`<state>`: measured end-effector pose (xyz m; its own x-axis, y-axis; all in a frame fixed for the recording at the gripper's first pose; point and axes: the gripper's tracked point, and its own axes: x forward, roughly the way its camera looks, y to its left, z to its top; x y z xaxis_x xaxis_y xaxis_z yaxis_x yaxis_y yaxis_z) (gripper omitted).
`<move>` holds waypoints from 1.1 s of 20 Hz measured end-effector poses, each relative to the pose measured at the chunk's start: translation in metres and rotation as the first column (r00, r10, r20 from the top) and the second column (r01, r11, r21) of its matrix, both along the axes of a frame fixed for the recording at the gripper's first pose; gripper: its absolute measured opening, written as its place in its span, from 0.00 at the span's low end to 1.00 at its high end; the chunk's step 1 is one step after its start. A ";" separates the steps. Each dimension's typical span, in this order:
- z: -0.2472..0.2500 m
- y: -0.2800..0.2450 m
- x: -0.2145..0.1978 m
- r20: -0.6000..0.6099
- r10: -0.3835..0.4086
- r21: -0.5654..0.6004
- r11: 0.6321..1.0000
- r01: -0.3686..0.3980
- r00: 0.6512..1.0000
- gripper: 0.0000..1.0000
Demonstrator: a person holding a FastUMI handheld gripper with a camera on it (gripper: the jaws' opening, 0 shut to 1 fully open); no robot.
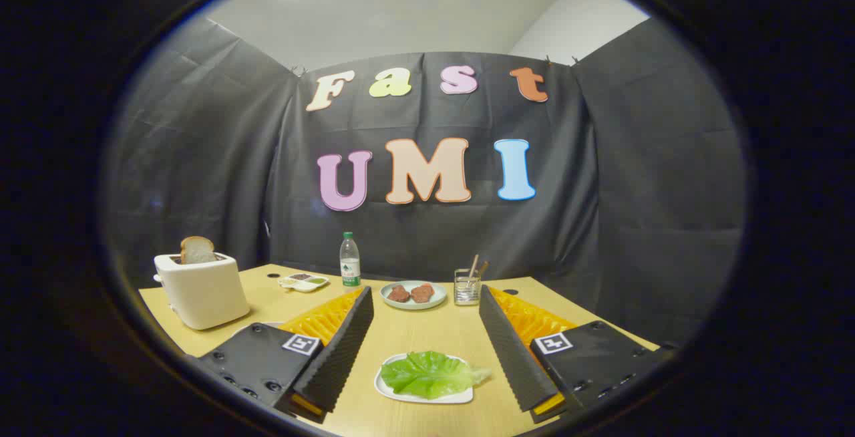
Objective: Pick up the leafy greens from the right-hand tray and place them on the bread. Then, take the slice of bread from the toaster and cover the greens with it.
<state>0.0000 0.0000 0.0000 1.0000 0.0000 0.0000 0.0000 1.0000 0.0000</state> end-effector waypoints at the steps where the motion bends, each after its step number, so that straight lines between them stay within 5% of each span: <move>1: -0.003 -0.002 0.000 -0.004 -0.001 0.003 1.000 0.001 1.000 1.00; 22: -0.048 -0.051 0.014 -0.114 -0.070 0.061 0.995 0.077 0.991 1.00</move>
